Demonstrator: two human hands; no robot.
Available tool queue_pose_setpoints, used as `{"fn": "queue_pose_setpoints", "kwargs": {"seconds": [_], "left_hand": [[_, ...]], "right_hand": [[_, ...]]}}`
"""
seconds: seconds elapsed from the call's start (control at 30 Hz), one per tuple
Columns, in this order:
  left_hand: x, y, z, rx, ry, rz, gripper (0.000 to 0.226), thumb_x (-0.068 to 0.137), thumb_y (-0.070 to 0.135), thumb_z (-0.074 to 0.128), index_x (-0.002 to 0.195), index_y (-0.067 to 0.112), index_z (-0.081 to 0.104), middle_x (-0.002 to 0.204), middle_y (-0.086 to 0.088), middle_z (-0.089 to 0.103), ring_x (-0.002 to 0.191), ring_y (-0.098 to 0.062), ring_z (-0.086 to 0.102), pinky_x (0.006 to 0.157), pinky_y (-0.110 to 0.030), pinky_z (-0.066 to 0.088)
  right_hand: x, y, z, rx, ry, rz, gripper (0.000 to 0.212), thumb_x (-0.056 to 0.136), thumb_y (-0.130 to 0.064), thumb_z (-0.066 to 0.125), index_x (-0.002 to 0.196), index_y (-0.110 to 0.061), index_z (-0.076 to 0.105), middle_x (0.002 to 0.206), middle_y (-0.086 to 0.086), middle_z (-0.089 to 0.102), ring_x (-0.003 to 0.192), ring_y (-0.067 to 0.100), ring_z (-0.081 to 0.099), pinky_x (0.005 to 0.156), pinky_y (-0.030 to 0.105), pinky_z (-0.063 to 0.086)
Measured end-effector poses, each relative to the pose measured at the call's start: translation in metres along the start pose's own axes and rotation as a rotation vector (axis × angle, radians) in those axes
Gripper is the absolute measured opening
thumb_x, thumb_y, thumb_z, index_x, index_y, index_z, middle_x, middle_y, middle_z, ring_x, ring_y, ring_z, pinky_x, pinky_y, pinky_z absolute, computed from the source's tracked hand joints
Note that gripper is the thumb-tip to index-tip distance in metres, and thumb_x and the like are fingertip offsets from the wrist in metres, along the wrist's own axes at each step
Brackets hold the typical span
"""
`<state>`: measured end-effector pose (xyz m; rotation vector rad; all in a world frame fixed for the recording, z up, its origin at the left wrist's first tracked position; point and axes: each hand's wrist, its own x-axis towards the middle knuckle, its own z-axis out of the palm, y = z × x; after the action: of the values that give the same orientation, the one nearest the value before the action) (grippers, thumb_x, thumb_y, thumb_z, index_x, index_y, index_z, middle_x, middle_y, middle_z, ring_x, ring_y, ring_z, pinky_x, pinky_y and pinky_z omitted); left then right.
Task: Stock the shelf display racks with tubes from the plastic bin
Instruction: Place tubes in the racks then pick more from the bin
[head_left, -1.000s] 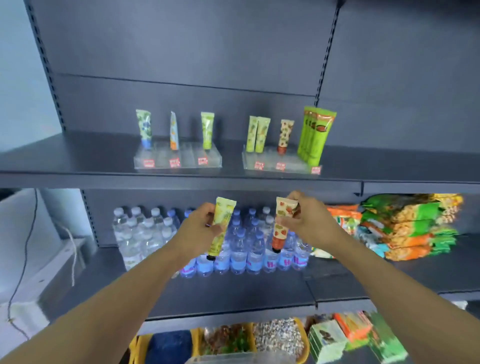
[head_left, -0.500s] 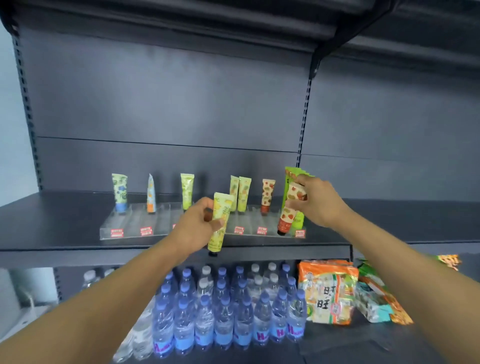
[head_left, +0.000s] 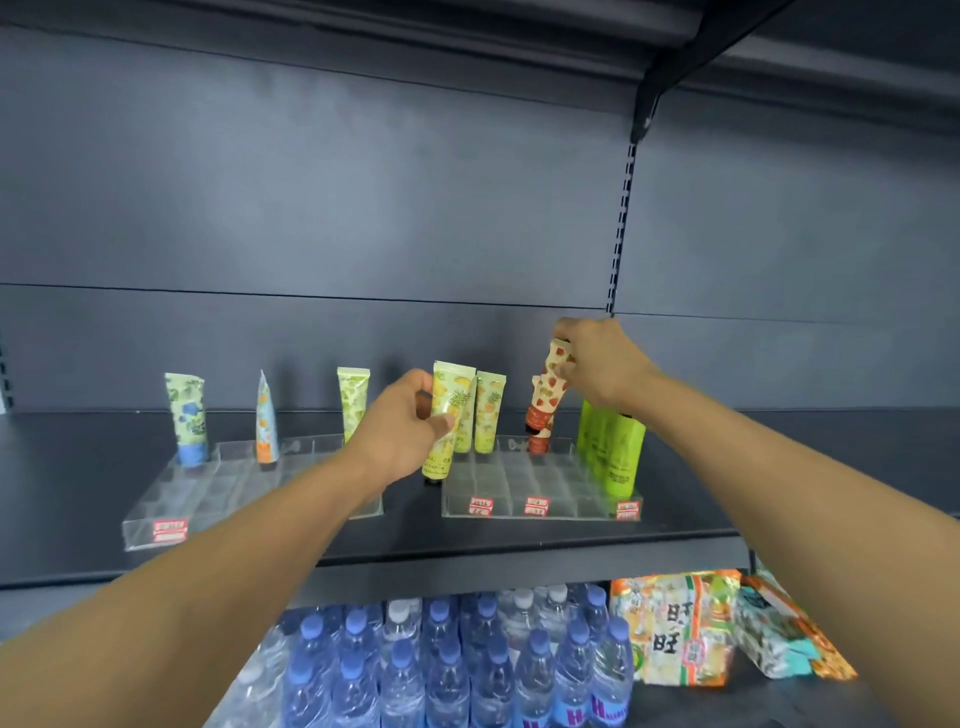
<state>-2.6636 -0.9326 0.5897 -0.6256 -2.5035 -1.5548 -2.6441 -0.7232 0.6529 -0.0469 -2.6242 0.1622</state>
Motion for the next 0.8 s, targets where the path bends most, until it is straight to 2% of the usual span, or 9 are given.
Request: {"fn": "queue_pose_setpoints", "kwargs": {"seconds": [0.1,0.17,0.23,0.33,0.43,0.8], "left_hand": [[0.016,-0.006,-0.004,0.019,-0.014,0.008,0.014,0.092,0.014,0.057,0.103,0.016,0.050,0.108,-0.010,0.063,0.096,-0.027,0.061,0.088,-0.043,0.051],[0.026,-0.013,-0.009,0.019,-0.017,0.004,0.015,0.091,0.015,0.058,0.104,0.016,0.050,0.107,-0.008,0.063,0.100,-0.029,0.061,0.088,-0.043,0.052],[0.034,-0.020,-0.012,0.006,-0.020,-0.002,0.015,0.090,0.013,0.059,0.102,0.016,0.051,0.106,-0.008,0.064,0.100,-0.029,0.062,0.087,-0.042,0.052],[0.042,-0.030,-0.014,-0.003,-0.024,-0.017,0.013,0.090,0.012,0.059,0.098,0.018,0.051,0.105,-0.008,0.064,0.099,-0.028,0.063,0.086,-0.041,0.052],[0.048,-0.038,-0.013,-0.002,-0.035,-0.016,0.014,0.090,0.013,0.060,0.098,0.021,0.051,0.106,-0.008,0.064,0.100,-0.027,0.062,0.089,-0.043,0.052],[0.055,-0.048,-0.011,-0.002,-0.052,-0.022,0.016,0.089,0.011,0.060,0.097,0.023,0.052,0.105,-0.007,0.065,0.099,-0.026,0.063,0.091,-0.045,0.052]], "right_hand": [[0.012,-0.008,0.013,-0.037,-0.021,-0.005,0.012,0.089,-0.009,0.054,0.092,-0.015,0.044,0.092,0.014,0.053,0.085,0.035,0.053,0.068,0.034,0.041],[0.021,-0.013,0.023,-0.098,-0.032,-0.008,0.022,0.091,-0.011,0.053,0.113,-0.012,0.049,0.106,0.018,0.058,0.097,0.038,0.057,0.072,0.035,0.042],[0.029,-0.016,0.032,-0.182,-0.028,-0.023,0.030,0.092,-0.013,0.053,0.122,-0.012,0.048,0.114,0.019,0.056,0.106,0.039,0.055,0.082,0.037,0.045],[0.039,-0.017,0.045,-0.294,-0.030,-0.057,0.031,0.093,-0.015,0.052,0.123,-0.013,0.048,0.115,0.017,0.056,0.113,0.033,0.049,0.092,0.038,0.040],[0.048,-0.014,0.056,-0.330,-0.030,-0.095,0.025,0.092,-0.009,0.052,0.117,-0.011,0.051,0.109,0.014,0.060,0.112,0.029,0.046,0.091,0.037,0.037],[0.061,-0.006,0.073,-0.316,-0.070,-0.109,0.029,0.091,-0.018,0.055,0.119,-0.012,0.052,0.111,0.011,0.061,0.116,0.028,0.046,0.107,0.042,0.026]]}}
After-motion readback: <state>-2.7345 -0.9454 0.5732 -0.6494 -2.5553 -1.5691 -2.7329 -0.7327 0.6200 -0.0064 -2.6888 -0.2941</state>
